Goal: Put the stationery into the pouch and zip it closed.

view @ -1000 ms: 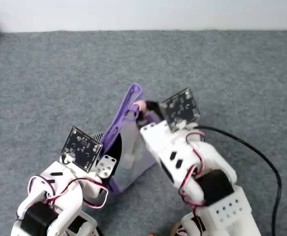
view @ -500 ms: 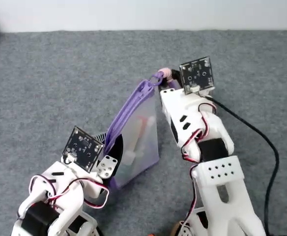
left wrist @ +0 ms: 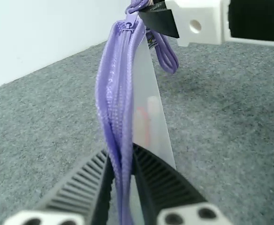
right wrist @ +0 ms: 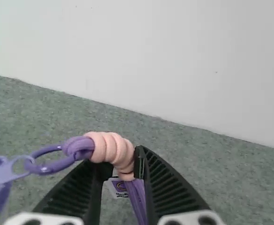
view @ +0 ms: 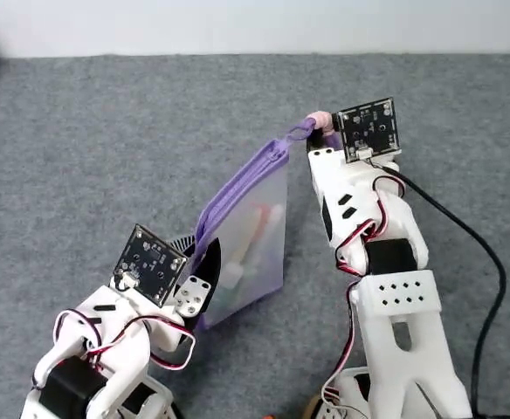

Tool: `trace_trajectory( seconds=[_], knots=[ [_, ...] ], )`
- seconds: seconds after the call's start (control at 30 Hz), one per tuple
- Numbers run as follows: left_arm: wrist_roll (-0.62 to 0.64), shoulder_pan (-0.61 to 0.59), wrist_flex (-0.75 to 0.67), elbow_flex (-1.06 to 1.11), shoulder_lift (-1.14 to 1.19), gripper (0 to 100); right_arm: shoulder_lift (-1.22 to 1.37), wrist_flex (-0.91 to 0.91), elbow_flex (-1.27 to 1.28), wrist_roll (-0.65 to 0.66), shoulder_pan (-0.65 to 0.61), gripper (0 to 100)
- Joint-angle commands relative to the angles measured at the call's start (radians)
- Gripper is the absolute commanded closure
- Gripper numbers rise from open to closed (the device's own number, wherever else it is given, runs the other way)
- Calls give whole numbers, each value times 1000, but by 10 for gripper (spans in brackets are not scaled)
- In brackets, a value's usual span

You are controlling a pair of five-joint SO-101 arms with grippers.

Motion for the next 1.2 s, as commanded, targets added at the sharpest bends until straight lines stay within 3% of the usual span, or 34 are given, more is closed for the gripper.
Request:
trace_trajectory(
  seconds=[0.0, 0.23, 0.37, 0.43, 0.53, 0.9, 1.03, 1.17],
  knots=[
    [14, -6, 9, -4, -12, 989, 10, -16, -55, 6, 104, 991],
    [14, -11, 5, -4, -12, 981, -22, 27, -52, 14, 45, 991],
    [63, -34, 11, -4, -12, 860, -19, 97, -49, 14, 44, 991],
    [147, -89, 17, -5, -12, 796, -18, 133, -43, 11, 61, 991],
    [173, -164, 17, -8, -12, 748, -19, 151, -6, 14, 70, 991],
    [172, -310, 17, -33, -14, 759, -31, 154, 52, 11, 93, 991],
    [172, -311, 17, -28, -14, 787, -31, 254, 52, 14, 90, 985],
    [172, -310, 15, -28, -14, 819, -61, 398, 49, 8, 105, 879]
  ],
)
